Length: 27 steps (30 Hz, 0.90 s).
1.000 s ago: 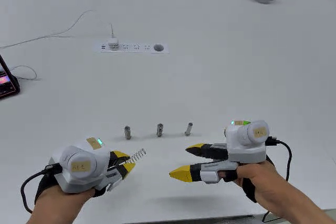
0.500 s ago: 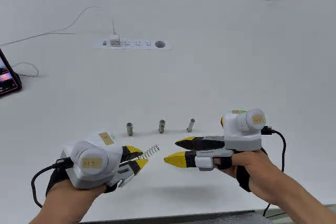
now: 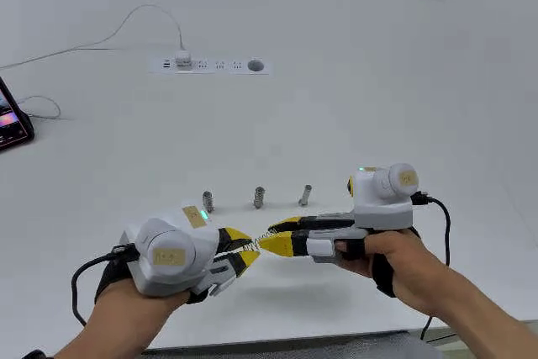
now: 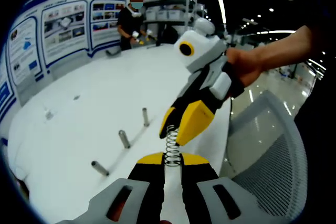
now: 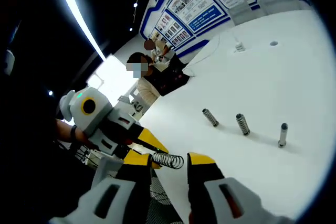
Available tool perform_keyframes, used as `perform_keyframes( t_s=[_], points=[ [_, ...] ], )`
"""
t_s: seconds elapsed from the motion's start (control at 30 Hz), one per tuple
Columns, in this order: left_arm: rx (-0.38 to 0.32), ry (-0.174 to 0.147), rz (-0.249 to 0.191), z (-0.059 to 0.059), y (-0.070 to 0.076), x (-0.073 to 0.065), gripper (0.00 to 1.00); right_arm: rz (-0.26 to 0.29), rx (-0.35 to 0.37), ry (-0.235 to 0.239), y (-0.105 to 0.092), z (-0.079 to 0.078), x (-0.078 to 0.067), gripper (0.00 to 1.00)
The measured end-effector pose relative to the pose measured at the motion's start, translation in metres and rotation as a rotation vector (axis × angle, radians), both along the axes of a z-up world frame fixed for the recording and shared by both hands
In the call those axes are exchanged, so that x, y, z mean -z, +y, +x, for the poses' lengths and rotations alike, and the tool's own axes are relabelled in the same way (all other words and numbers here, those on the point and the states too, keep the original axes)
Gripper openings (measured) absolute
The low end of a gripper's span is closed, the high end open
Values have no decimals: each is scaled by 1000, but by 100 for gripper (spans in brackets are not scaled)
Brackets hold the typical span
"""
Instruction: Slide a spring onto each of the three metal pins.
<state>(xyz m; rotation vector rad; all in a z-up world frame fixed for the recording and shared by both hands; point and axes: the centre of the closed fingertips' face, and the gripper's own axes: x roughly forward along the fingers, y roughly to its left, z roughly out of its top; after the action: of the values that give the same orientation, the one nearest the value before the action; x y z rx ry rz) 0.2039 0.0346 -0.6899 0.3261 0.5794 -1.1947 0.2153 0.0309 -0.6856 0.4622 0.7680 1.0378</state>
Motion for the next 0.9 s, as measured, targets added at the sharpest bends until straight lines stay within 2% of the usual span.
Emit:
perform_keyframes(
  t_s=[0.33,0.57,0.8,0.9],
  points=[
    [25,-5,-1,-3,-3,-2,10,17,-2,10,-3,-4,-4,17],
    [39,-9,5,-5,-4,-2,10,31,-10,10,-4,-6,-8,14],
    [52,-10,5,-4,-6,-2,10,29,-27,4,-4,-7,-13,13],
    [65,-7,-2,-4,-9,-4,10,14,-47,-13,-5,-6,-19,12]
  ],
)
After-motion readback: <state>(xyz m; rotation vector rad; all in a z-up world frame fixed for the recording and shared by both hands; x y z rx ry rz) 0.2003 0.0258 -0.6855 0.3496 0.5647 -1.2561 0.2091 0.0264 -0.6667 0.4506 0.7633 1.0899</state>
